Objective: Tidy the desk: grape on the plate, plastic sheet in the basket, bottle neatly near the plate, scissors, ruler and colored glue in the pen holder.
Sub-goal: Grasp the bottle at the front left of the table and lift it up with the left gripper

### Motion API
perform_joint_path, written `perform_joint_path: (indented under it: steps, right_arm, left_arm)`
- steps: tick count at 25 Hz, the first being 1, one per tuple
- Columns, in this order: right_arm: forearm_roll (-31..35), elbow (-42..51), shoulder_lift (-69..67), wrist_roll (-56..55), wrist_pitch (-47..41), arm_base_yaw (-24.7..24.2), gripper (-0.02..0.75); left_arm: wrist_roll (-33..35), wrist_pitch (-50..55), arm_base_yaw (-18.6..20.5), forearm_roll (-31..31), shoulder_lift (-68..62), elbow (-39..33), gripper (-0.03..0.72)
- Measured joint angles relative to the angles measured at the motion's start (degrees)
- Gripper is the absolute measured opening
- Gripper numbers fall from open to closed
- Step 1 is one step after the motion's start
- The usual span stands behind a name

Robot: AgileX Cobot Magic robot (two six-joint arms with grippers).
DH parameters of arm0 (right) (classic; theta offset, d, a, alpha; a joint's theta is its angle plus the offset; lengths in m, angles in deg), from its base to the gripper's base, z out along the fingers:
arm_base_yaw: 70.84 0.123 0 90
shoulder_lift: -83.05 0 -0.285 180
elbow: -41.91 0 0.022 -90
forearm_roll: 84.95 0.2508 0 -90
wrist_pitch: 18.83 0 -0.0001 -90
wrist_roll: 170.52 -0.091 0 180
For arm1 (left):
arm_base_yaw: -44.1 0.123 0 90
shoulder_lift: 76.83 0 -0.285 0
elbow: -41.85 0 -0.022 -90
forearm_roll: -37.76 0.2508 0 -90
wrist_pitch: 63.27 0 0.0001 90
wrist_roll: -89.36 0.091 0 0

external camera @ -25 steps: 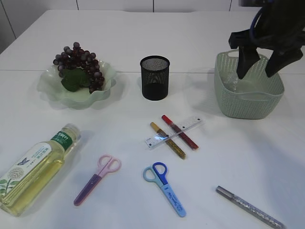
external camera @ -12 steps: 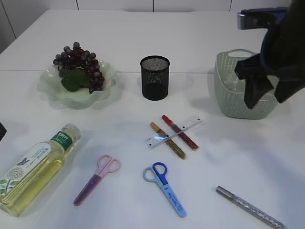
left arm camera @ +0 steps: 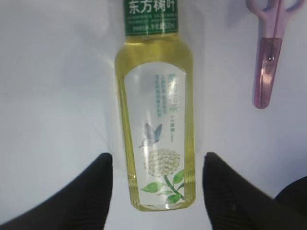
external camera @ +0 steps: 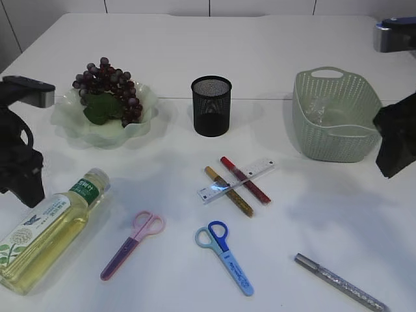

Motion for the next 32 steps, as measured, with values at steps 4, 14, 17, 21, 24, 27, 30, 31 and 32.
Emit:
perform_joint_path:
  steps: [4, 14, 17, 21, 24, 27, 30, 31, 32]
  right_arm:
    - [-0.1, 1.3, 3.0, 0.5, 0.0, 0.0, 0.510]
    - [-0.2, 1.3, 4.0, 1.0, 0.0, 0.0, 0.510]
    - [-0.2, 1.3, 4.0, 1.3, 0.0, 0.0, 0.510]
    - [-0.9, 1.3, 4.0, 1.6, 0.0, 0.0, 0.510]
    - [-1.2, 1.3, 4.0, 1.6, 0.0, 0.0, 0.510]
    - [-1.2, 1.3, 4.0, 1.6, 0.0, 0.0, 0.510]
    - [-1.2, 1.3, 4.1, 1.6, 0.0, 0.0, 0.510]
    - [-1.2, 1.3, 4.1, 1.6, 0.0, 0.0, 0.510]
    - [-1.2, 1.3, 4.1, 1.6, 0.0, 0.0, 0.510]
  left_arm:
    - [0.8, 0.0, -0.4, 0.8, -2.9, 0.0, 0.582]
    - [0.4, -2.4, -2.0, 1.0, -3.3, 0.0, 0.610]
    - [0.4, -3.1, -2.2, 1.0, -3.4, 0.0, 0.609]
    - [0.4, -3.6, -2.2, 1.0, -3.8, 0.0, 0.606]
    - [0.4, -3.8, -2.2, 1.0, -5.0, 0.1, 0.604]
    - [0.4, -4.1, -2.2, 1.0, -6.5, 0.1, 0.603]
    - [0.4, -4.6, -2.2, 0.9, -7.6, 0.1, 0.603]
    - [0.4, -4.8, -2.2, 0.9, -7.8, 0.1, 0.601]
    - [0.4, -5.4, -2.2, 0.9, -8.0, 0.1, 0.600]
